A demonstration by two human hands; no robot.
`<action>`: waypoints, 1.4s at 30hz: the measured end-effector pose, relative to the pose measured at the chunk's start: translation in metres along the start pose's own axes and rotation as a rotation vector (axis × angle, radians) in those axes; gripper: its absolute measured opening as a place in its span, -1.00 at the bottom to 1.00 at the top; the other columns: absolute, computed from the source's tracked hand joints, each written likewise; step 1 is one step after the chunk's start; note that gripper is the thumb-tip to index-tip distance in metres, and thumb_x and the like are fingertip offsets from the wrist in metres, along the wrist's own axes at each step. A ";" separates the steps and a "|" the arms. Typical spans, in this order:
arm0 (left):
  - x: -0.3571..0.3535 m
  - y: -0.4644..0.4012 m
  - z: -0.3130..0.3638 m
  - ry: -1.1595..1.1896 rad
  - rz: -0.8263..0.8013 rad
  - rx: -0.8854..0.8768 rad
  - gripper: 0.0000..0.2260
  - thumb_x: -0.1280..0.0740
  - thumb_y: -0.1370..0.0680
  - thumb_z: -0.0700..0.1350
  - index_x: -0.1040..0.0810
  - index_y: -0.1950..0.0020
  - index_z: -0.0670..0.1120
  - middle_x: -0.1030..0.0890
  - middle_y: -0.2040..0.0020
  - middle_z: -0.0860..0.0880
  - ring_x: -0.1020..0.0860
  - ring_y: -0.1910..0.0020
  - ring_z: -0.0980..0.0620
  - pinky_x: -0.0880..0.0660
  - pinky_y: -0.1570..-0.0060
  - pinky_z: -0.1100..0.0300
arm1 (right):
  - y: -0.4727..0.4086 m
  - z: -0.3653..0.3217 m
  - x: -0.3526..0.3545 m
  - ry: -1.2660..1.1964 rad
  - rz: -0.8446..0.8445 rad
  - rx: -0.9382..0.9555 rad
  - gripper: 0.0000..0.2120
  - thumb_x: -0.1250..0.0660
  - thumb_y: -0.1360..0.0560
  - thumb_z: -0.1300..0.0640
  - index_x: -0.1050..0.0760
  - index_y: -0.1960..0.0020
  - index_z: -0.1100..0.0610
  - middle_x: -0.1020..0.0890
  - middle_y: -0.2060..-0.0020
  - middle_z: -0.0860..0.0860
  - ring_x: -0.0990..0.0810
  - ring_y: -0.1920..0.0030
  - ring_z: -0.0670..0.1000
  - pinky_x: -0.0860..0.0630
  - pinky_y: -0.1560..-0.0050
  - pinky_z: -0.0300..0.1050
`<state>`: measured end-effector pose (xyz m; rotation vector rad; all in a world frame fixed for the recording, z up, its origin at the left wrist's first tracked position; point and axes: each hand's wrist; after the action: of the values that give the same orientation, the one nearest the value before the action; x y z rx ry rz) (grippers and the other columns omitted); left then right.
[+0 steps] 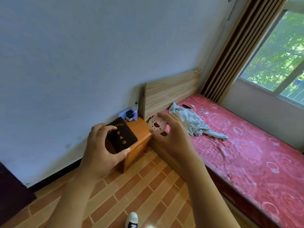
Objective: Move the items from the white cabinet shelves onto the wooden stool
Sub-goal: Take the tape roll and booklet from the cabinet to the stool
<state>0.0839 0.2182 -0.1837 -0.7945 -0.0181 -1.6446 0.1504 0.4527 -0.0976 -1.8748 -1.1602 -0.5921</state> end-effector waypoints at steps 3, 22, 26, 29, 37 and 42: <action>-0.004 -0.026 -0.018 -0.039 0.008 0.024 -0.29 -0.66 -0.34 0.09 -0.42 -0.40 0.07 -0.36 -0.39 0.05 -0.42 -0.36 0.03 -0.43 -0.09 0.36 | -0.036 0.012 -0.022 -0.029 -0.023 0.017 -0.42 -0.55 -0.50 -0.04 -0.49 -0.47 -0.02 -0.59 -0.28 -0.14 -0.51 -0.31 -0.09 -0.54 -0.33 0.00; -0.089 -0.230 -0.116 -0.112 -0.029 0.162 -0.30 -0.66 -0.34 0.10 -0.41 -0.38 0.10 -0.32 -0.38 0.11 -0.36 -0.38 0.09 -0.33 -0.02 0.44 | -0.264 0.115 -0.124 -0.077 -0.180 0.019 -0.44 -0.53 -0.52 -0.02 -0.51 -0.48 0.03 -0.60 -0.30 -0.10 -0.49 -0.35 -0.11 -0.53 -0.36 0.03; -0.088 -0.266 -0.124 -0.136 0.005 0.137 -0.29 -0.66 -0.33 0.12 -0.41 -0.38 0.11 -0.33 -0.40 0.10 -0.37 -0.40 0.07 -0.33 -0.12 0.37 | -0.302 0.125 -0.131 -0.089 -0.171 0.019 -0.44 -0.53 -0.51 -0.01 -0.52 -0.47 0.05 -0.61 -0.30 -0.08 -0.52 -0.32 -0.09 -0.54 -0.34 -0.01; -0.083 -0.287 -0.130 -0.146 -0.014 0.110 -0.29 -0.66 -0.33 0.13 -0.41 -0.38 0.12 -0.33 -0.40 0.11 -0.37 -0.39 0.08 -0.34 -0.11 0.36 | -0.325 0.125 -0.139 -0.104 -0.126 0.035 -0.45 -0.53 -0.51 -0.02 -0.53 -0.46 0.06 -0.62 -0.27 -0.08 -0.54 -0.29 -0.10 -0.54 -0.31 -0.06; -0.067 -0.363 -0.164 -0.143 -0.032 -0.003 -0.28 -0.66 -0.33 0.16 -0.42 -0.39 0.11 -0.35 -0.40 0.08 -0.40 -0.36 0.07 -0.38 -0.14 0.34 | -0.371 0.112 -0.168 -0.098 -0.057 -0.010 -0.46 -0.54 -0.51 0.00 -0.54 -0.45 0.06 -0.61 -0.30 -0.10 -0.51 -0.31 -0.15 -0.44 -0.31 -0.23; -0.054 -0.404 -0.189 -0.128 -0.082 -0.063 -0.29 -0.66 -0.32 0.18 -0.42 -0.38 0.13 -0.35 -0.40 0.10 -0.39 -0.35 0.10 -0.32 -0.07 0.47 | -0.396 0.093 -0.189 -0.059 -0.015 -0.063 -0.45 -0.54 -0.51 -0.02 -0.54 -0.45 0.05 -0.61 -0.31 -0.10 -0.50 -0.32 -0.14 -0.30 -0.25 -0.47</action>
<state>-0.3607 0.2852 -0.1895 -0.9573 -0.0901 -1.6762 -0.2910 0.5270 -0.1276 -1.9500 -1.2068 -0.5918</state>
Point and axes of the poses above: each hand's wrist, its own y-axis away from the middle knuckle, its own x-axis out of the back of the hand, z = x × y
